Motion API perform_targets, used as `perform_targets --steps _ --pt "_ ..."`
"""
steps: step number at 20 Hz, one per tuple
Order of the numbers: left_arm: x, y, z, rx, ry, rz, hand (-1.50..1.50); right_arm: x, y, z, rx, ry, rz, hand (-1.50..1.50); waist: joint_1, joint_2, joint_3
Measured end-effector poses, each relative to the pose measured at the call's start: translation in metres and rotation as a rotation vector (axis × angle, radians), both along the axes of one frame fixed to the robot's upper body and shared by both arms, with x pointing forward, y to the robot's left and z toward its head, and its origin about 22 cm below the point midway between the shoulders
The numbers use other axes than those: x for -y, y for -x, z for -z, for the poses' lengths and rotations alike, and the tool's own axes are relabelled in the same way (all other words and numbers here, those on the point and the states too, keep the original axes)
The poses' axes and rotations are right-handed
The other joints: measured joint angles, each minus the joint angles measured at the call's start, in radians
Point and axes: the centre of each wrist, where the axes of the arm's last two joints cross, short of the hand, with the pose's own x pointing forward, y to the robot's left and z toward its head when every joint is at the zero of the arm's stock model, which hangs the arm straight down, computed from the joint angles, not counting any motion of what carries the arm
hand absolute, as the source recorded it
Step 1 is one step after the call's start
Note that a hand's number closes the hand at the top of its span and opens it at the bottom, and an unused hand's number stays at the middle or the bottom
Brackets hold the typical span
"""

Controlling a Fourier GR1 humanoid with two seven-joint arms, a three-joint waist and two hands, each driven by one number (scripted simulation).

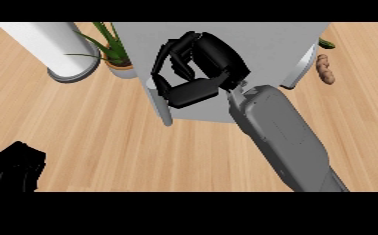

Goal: Pick up the bottled water, place it into the cabinet and close the cabinet

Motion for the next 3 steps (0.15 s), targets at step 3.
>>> perform_targets --steps 3 --pt "0.0021 -0.0012 -0.002 0.002 -0.001 0.009 1.5 0.0038 -0.0018 0.0016 0.012 -0.005 -0.023 1.5 0.004 -0.001 -0.002"
